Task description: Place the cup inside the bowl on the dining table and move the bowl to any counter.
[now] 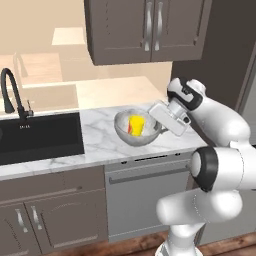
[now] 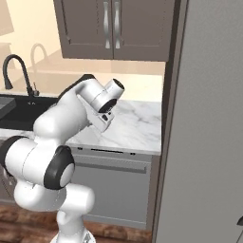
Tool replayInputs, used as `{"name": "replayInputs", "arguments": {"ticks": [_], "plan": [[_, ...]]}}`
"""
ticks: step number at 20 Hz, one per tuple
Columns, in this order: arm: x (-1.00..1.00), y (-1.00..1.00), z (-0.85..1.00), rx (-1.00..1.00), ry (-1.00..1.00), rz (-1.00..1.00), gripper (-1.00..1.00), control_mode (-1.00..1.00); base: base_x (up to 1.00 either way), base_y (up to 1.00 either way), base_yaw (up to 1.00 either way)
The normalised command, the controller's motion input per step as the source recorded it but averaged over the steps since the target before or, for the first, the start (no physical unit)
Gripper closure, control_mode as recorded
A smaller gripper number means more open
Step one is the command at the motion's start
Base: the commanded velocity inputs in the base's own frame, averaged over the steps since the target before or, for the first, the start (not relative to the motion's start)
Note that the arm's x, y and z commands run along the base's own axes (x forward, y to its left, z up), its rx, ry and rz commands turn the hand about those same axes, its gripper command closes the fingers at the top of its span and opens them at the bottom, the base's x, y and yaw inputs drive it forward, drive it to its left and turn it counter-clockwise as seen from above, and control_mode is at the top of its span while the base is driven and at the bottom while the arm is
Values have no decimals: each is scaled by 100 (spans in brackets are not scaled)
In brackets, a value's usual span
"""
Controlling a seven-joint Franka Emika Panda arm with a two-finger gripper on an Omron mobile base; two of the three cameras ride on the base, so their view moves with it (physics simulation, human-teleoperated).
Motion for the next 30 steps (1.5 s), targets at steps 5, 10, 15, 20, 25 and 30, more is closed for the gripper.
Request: {"name": "replayInputs", "arguments": {"ticks": [5,10,15,20,25,30], "plan": [[35,2,-2,-6,0,-13,100,-100,0,0,0],[29,0,-9,-7,0,-10,100,-100,0,0,0],[30,0,-14,-5,0,-8,100,-100,0,0,0],[26,0,-30,0,0,-4,100,-100,0,0,0],[23,0,-25,0,0,-3,100,-100,0,0,0],[27,0,-9,0,0,-2,100,-100,0,0,0]]}}
